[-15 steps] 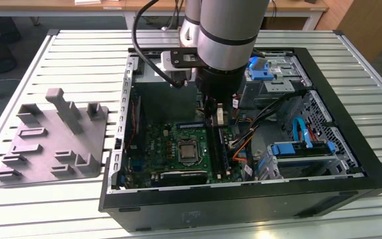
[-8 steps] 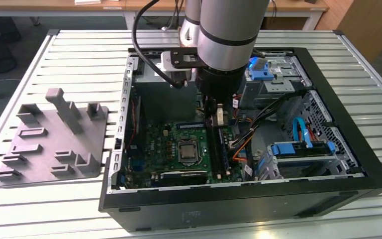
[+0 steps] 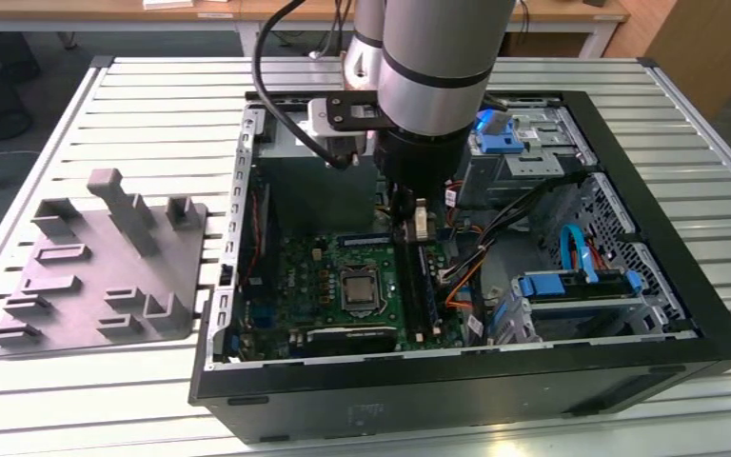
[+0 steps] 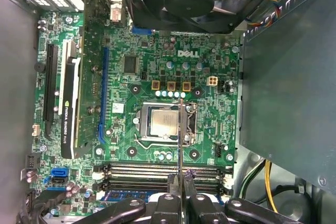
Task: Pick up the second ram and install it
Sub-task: 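Pick up the second ram and move it above second insertion slot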
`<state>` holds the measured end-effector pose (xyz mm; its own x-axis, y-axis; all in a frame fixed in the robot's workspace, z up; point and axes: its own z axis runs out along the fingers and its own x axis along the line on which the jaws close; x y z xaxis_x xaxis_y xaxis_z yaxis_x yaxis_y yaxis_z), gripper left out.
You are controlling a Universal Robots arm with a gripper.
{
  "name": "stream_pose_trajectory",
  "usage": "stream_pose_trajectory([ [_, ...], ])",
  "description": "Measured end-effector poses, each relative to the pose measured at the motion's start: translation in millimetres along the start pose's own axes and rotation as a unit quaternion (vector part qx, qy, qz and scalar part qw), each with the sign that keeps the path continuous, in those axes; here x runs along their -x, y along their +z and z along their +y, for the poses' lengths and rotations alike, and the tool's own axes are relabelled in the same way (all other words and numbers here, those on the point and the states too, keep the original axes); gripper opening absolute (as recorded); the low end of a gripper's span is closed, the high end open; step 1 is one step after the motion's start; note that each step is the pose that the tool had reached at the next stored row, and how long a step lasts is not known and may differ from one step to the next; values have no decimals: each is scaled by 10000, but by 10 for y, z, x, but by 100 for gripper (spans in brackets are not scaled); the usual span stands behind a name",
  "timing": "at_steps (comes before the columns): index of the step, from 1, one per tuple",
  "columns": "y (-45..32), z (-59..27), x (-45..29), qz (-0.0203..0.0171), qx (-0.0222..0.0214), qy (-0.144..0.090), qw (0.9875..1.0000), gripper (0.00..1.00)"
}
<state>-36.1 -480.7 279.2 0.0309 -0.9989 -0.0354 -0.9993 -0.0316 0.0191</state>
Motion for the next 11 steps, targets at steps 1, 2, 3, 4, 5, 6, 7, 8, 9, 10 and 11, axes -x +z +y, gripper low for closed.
stream_pose_trajectory([
  [1, 0, 0, 0, 0, -1, 22, 10000, 14],
  [2, 0, 0, 0, -1, -3, 72, 10000, 14],
  [3, 1, -1, 0, -3, -5, 150, 9999, 14],
  [4, 2, -1, 0, -5, -8, 234, 9997, 14],
  [5, 2, 0, 0, -6, -11, 314, 9995, 14],
  [6, 3, 0, 0, -7, -14, 388, 9992, 14],
  [7, 4, 0, 0, -8, -16, 461, 9989, 14],
  [8, 4, 0, 0, -8, -19, 537, 9986, 14],
  [9, 5, 0, -1, -6, -22, 610, 9981, 14],
  [10, 5, 0, -1, -5, -23, 662, 9978, 14],
  [11, 5, 0, -1, -5, -24, 689, 9976, 14],
])
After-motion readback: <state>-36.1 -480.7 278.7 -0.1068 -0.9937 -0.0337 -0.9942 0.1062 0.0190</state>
